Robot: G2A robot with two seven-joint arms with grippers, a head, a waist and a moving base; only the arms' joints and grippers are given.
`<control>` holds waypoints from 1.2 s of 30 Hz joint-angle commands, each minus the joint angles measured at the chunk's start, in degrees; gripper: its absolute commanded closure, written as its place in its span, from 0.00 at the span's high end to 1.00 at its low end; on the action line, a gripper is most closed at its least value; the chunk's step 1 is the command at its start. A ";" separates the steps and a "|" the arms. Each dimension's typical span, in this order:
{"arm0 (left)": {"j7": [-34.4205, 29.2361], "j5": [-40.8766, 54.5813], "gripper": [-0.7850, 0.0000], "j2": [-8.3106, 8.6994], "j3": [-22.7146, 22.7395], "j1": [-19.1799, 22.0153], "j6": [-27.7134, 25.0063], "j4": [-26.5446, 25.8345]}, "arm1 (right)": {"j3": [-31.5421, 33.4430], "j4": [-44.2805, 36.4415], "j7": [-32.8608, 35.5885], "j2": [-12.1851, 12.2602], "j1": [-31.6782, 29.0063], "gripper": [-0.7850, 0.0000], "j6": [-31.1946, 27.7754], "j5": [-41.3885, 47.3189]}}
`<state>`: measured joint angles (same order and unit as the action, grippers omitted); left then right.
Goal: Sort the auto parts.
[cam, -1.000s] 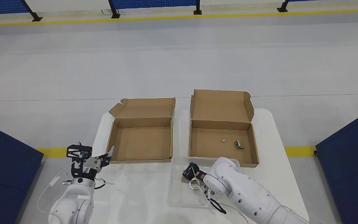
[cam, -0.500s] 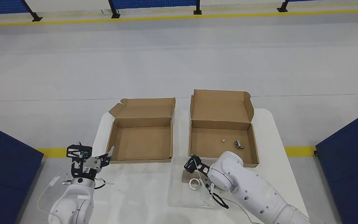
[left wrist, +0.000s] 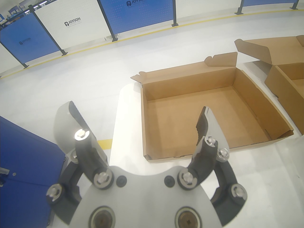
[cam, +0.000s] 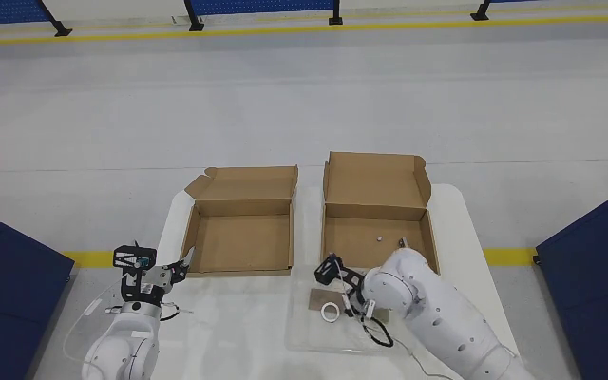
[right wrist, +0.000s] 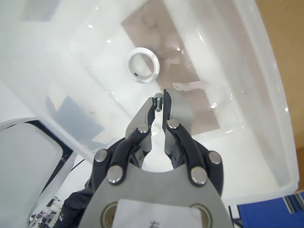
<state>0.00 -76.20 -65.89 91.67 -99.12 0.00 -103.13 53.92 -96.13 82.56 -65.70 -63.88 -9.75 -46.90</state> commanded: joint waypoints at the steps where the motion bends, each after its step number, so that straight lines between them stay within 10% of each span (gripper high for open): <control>1: 0.00 0.00 1.00 0.00 0.00 0.00 0.00 0.00 | 3.45 -0.13 0.25 0.62 -0.84 0.00 -1.90 4.94; 21: 0.00 0.00 1.00 0.00 0.00 0.00 0.00 0.00 | 10.55 2.03 1.42 2.11 -2.80 0.00 -5.78 20.09; 36: 0.00 0.00 1.00 0.00 0.00 0.00 0.00 0.00 | 11.53 13.54 5.44 5.50 0.57 0.00 -6.53 61.30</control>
<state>0.00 -76.20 -65.89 91.67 -99.12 0.00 -103.13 66.35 -82.96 88.00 -60.61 -63.74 -16.28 12.05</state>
